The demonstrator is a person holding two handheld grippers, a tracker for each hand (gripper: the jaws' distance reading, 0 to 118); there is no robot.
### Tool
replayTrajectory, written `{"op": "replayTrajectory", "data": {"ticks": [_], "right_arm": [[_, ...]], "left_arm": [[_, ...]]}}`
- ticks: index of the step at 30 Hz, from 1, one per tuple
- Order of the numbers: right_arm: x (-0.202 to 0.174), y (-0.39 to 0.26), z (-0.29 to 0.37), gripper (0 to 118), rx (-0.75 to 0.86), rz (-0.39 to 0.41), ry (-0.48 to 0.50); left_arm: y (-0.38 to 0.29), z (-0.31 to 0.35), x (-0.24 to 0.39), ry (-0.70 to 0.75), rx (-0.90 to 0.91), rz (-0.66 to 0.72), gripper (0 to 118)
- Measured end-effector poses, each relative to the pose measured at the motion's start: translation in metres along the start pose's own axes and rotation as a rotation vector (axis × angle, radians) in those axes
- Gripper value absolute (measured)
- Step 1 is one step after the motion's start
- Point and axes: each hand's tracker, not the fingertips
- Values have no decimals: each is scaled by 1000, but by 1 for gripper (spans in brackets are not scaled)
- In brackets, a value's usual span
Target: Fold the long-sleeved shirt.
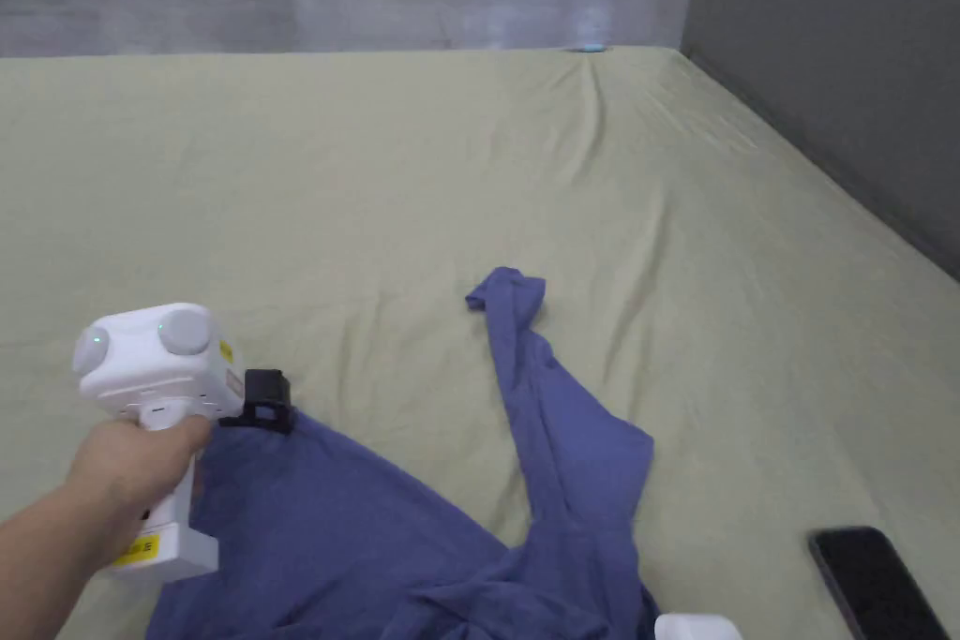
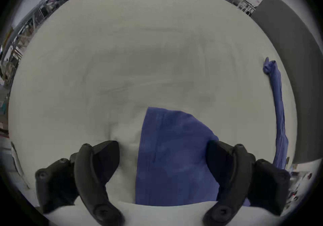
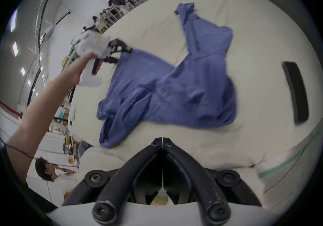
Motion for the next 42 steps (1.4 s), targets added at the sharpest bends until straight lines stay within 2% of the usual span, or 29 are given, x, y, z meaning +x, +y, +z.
{"op": "replayTrajectory", "data": {"ticks": [1,2,3,4,5,6,7,8,9,10,13,14,15,16,17,18,19,20,22,24,28,31,37,40,42], "right_arm": [[8,12,3,0,15,-14,-21],[15,24,5,0,28,-24,-45],[21,37,5,0,41,-35,-73],[28,55,4,0,51,-38,-92],[35,72,0,0,57,-39,-83],[42,89,-4,18,62,-46,-78],[49,107,-11,58,69,-57,-91],[55,124,-23,110,47,-65,-131],[61,137,-35,118,4,-83,-180],[67,150,-47,118,-19,-100,-220],[72,168,-73,118,-94,-139,-201],[73,175,-83,110,-136,-140,-190],[71,177,-89,88,-136,-158,-190],[68,178,-93,51,-123,-165,-188],[62,178,-96,22,-115,-155,-198],[57,181,-102,16,-127,-111,-264],[52,180,-104,13,-132,-69,-279],[46,179,-104,9,-141,-46,-234],[34,179,-98,7,-130,48,-282],[27,181,-73,7,-42,81,-271],[12,203,4,7,52,200,-263],[0,234,70,7,161,259,-307],[-38,306,170,7,340,304,-337],[-63,353,209,7,425,273,-313],[-82,385,228,7,476,270,-344]], "left_arm": [[-2,11,8,48,12,-57,94],[-6,22,18,94,41,-125,71],[2,19,20,135,65,-183,36],[-1,26,26,109,61,-243,0],[-3,29,32,108,47,-281,0],[-5,37,34,160,74,-307,0],[-9,40,30,80,66,-299,0],[-9,45,27,-6,56,-264,0],[-9,50,24,-15,59,-235,0],[-8,57,20,2,65,-204,0],[-6,74,9,-57,44,-137,0],[-5,79,5,-64,47,-135,0],[-7,83,6,-58,45,-137,0],[-8,88,5,-47,45,-142,0],[-10,92,4,-42,50,-147,0],[-11,95,2,-42,55,-151,0],[-13,98,2,-42,55,-156,0],[-14,101,0,-46,55,-156,0],[-17,108,-5,-59,59,-143,0],[-17,119,-13,-73,63,-126,0],[1,175,-43,-117,118,-37,0],[27,232,-68,-123,218,16,0],[76,332,-93,-131,382,69,0],[105,366,-100,-139,432,121,0],[126,384,-104,-165,445,177,0]]}}
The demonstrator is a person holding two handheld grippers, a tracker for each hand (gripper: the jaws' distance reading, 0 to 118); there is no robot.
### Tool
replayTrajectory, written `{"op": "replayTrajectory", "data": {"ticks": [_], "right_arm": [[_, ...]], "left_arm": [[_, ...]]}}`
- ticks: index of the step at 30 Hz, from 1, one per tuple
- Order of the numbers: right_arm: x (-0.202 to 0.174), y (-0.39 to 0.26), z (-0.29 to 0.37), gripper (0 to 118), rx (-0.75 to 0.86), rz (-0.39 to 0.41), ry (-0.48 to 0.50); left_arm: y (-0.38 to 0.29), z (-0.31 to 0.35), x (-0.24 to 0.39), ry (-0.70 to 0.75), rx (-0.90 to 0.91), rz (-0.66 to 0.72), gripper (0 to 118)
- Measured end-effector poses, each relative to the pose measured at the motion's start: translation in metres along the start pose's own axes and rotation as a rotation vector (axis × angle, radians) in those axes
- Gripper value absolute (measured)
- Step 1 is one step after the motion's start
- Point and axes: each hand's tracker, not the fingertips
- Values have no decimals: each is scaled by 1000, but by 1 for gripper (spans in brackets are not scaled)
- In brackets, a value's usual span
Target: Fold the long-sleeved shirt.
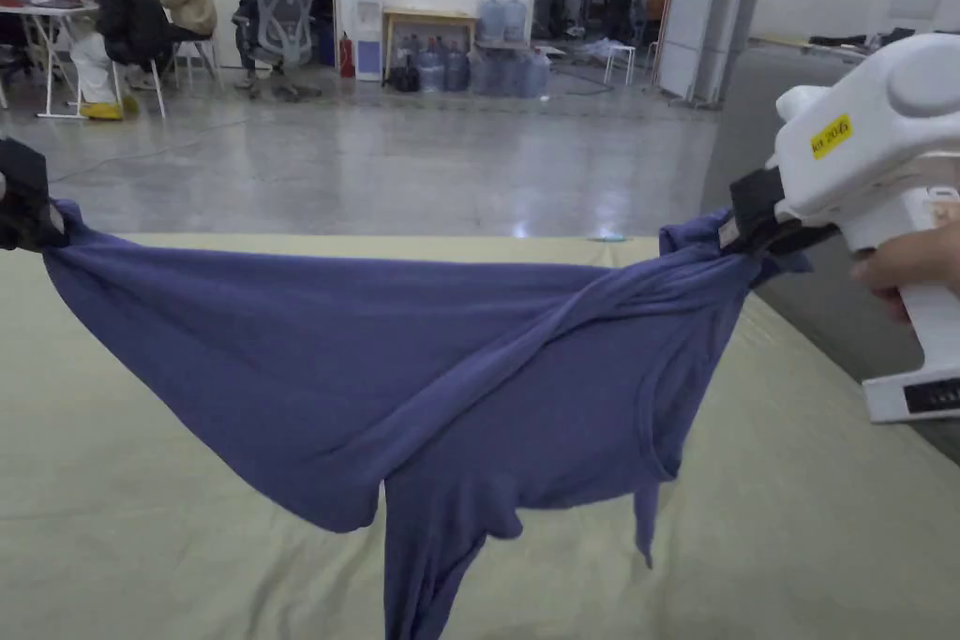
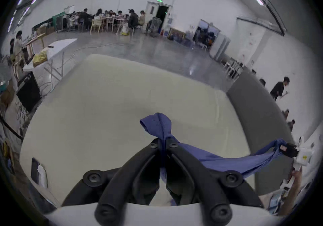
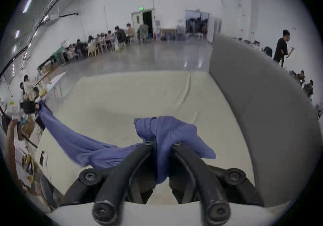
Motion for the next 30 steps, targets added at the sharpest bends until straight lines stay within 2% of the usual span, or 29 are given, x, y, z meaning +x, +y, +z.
{"op": "replayTrajectory", "data": {"ticks": [4,6,10,13,16,18,22,26,30], "right_arm": [[-19,79,5,7,69,6,-34],[-27,113,10,7,114,-1,-34],[-33,167,28,7,231,-73,-88],[-45,165,63,7,289,-85,-85],[-49,172,74,7,331,-60,-99],[-47,164,67,7,322,-56,-83],[-38,113,12,7,172,-43,-71],[-23,23,-64,7,40,16,-48],[-2,-93,-131,7,-95,-10,6]], "left_arm": [[81,-4,-14,-49,95,82,0],[81,21,8,-43,145,104,0],[124,36,23,-85,254,177,0],[127,59,43,-116,316,216,0],[128,70,51,-129,333,220,0],[140,54,42,-126,336,217,0],[110,9,27,-69,176,186,0],[37,-62,0,13,-21,151,0],[-64,-126,-33,45,-194,155,0]]}}
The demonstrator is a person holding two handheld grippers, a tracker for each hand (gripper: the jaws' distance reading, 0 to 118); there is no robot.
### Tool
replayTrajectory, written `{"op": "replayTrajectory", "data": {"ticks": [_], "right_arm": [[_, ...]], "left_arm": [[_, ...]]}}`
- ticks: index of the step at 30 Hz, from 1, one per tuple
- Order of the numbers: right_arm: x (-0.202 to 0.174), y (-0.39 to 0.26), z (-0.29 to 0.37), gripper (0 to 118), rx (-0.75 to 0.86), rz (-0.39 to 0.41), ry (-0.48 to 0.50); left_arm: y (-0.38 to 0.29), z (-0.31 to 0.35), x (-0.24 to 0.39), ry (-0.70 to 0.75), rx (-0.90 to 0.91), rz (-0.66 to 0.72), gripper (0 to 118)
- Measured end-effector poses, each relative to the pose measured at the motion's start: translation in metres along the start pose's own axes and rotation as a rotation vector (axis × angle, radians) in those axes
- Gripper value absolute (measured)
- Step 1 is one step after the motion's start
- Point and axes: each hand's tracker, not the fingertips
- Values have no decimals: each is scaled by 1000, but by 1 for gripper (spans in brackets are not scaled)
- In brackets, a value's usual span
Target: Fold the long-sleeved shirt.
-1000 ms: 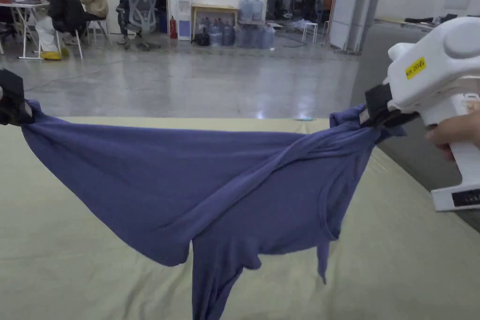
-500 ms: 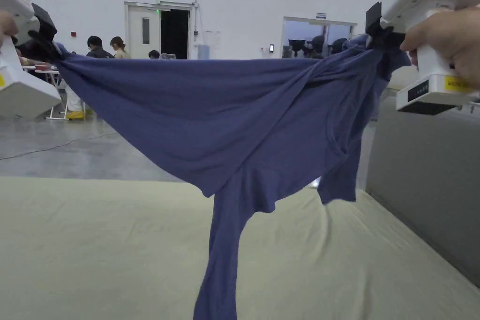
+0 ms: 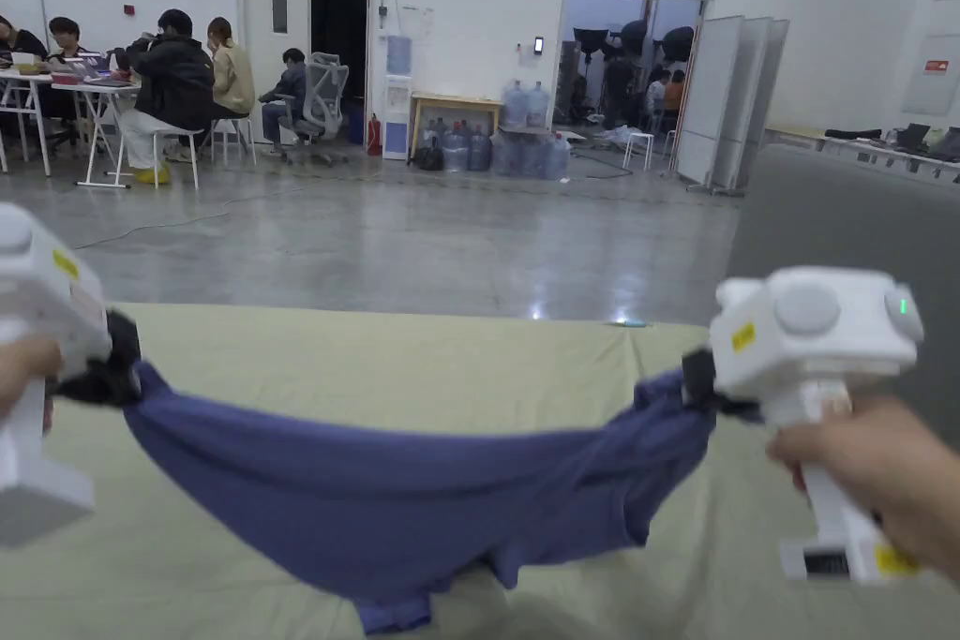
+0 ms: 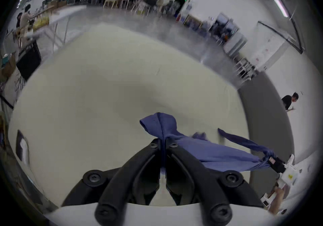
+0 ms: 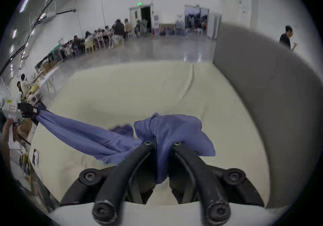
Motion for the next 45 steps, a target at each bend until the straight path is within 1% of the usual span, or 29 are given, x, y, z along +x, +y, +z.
{"op": "replayTrajectory", "data": {"ticks": [2,3,4,6,7,9,11,13,18,20,23,27,28,30,32,34,35,37,38,39,40,41,42,43,45], "right_arm": [[14,-54,-31,7,-80,-24,24],[19,-78,-38,7,-108,-49,26],[24,-105,-44,7,-144,-82,43],[29,-148,-42,7,-192,-90,77],[32,-168,-39,7,-210,-78,80],[36,-202,-27,7,-228,-36,79],[33,-231,-5,7,-237,-15,81],[35,-251,10,7,-257,-25,96],[28,-311,36,7,-332,-37,84],[28,-330,39,7,-372,-70,76],[29,-353,43,7,-413,-122,55],[35,-371,42,7,-468,-222,81],[36,-375,39,7,-478,-236,76],[36,-381,32,7,-506,-227,68],[37,-386,25,7,-503,-234,70],[38,-387,21,7,-503,-255,71],[38,-387,19,10,-503,-260,73],[38,-386,18,21,-507,-255,75],[39,-383,19,42,-510,-247,75],[39,-377,26,70,-512,-232,71],[38,-369,42,91,-482,-221,67],[35,-362,61,98,-409,-190,71],[32,-354,81,98,-344,-167,71],[28,-349,104,98,-290,-164,76],[20,-344,136,98,-251,-160,92]], "left_arm": [[-47,-35,-22,12,-65,16,0],[-71,-43,-28,-4,-68,21,0],[-95,-54,-37,-23,-114,25,0],[-133,-65,-52,-50,-176,25,0],[-150,-62,-59,-55,-199,36,0],[-178,-51,-74,-43,-190,26,0],[-197,-33,-86,-13,-184,-34,0],[-219,-16,-95,16,-189,-81,0],[-267,12,-118,-22,-229,-42,0],[-283,16,-126,-24,-230,-32,0],[-302,20,-138,14,-220,-33,0],[-324,12,-162,12,-246,61,0],[-329,7,-166,24,-254,67,0],[-337,-7,-173,45,-277,62,0],[-348,-22,-181,55,-309,78,0],[-350,-22,-186,28,-264,127,0],[-349,-27,-194,32,-276,124,0],[-344,-26,-192,36,-278,122,0],[-342,-25,-188,48,-282,112,26],[-343,-16,-179,61,-282,106,66],[-341,-4,-172,68,-261,96,100],[-339,9,-166,57,-225,72,117],[-340,20,-161,25,-202,32,117],[-344,35,-153,-7,-164,5,117],[-352,55,-144,10,-104,-18,117]]}}
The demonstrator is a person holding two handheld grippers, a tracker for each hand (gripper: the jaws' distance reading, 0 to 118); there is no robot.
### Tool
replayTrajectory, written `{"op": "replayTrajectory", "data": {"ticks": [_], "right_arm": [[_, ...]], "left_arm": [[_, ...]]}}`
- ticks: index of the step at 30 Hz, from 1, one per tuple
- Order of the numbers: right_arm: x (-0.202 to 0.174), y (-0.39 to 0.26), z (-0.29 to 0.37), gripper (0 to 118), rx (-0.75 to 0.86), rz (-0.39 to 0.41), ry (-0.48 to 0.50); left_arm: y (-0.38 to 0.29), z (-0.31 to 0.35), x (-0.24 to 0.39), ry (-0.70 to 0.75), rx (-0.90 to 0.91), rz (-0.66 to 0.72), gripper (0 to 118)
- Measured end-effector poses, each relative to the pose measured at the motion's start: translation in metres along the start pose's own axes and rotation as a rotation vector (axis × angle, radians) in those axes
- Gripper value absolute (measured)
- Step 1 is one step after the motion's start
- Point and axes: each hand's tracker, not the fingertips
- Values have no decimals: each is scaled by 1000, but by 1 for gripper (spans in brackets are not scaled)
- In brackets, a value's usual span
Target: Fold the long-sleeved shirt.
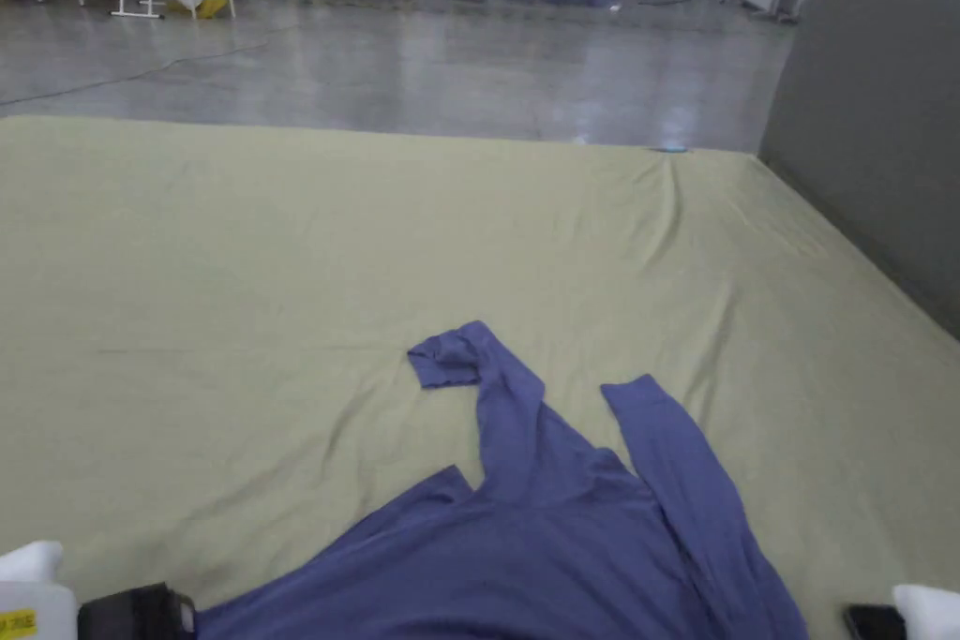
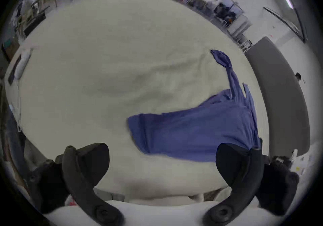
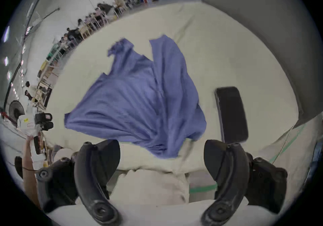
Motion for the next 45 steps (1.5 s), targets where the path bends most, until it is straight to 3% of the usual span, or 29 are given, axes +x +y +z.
{"op": "replayTrajectory", "data": {"ticks": [3,4,5,6,7,11,12,13,14,15,19,20,22,24,26,28,29,31,32,34,40,42,44,45], "right_arm": [[-17,-18,19,98,21,-24,50],[-23,-25,19,95,8,-28,64],[-32,-32,18,69,5,-30,73],[-39,-38,17,27,11,-26,79],[-47,-43,13,0,9,-19,82],[-66,-49,4,0,-24,-7,146],[-70,-47,4,0,-21,-8,144],[-67,-42,-2,0,-22,-6,145],[-69,-39,-3,0,-21,-3,144],[-72,-36,-3,0,-18,-2,140],[-76,-22,-11,0,-19,4,129],[-79,-21,-13,0,-21,9,122],[-76,-14,-22,0,-29,13,105],[-79,-5,-29,0,-39,12,82],[-75,11,-39,0,-43,13,54],[-77,37,-51,0,-44,37,39],[-75,56,-61,18,-41,54,49],[-77,97,-82,97,-26,80,73],[-80,120,-98,97,-37,118,96],[-83,161,-135,117,-63,123,88],[-99,227,-238,118,-216,198,29],[-104,223,-256,99,-255,203,-23],[-107,213,-272,78,-292,288,-52],[-107,206,-275,75,-300,311,-90]], "left_arm": [[-23,5,9,46,-90,-84,109],[-34,6,11,85,-105,-116,95],[-42,7,14,118,-93,-147,28],[-45,-1,10,155,-107,-168,0],[-51,-5,8,193,-136,-174,0],[-44,-4,-4,86,-112,-46,0],[-37,-5,-7,72,-87,-19,11],[-29,-7,-10,65,-55,2,52],[-21,-9,-9,99,-35,-3,111],[-13,-17,-8,112,-43,-11,116],[12,-51,4,181,-59,-58,109],[16,-64,6,205,-86,-79,97],[15,-93,4,256,-118,-122,58],[12,-105,9,350,-151,-165,51],[11,-92,16,316,-76,-177,0],[12,-81,21,200,-52,-156,0],[12,-75,23,171,-47,-115,0],[10,-52,37,135,-11,-146,0],[10,-45,40,112,1,-147,0],[16,-45,38,110,-8,-141,0],[20,-43,36,73,-28,-76,0],[19,-43,36,70,-29,-64,0],[20,-46,35,69,-35,-60,0],[22,-47,35,71,-37,-60,0]]}}
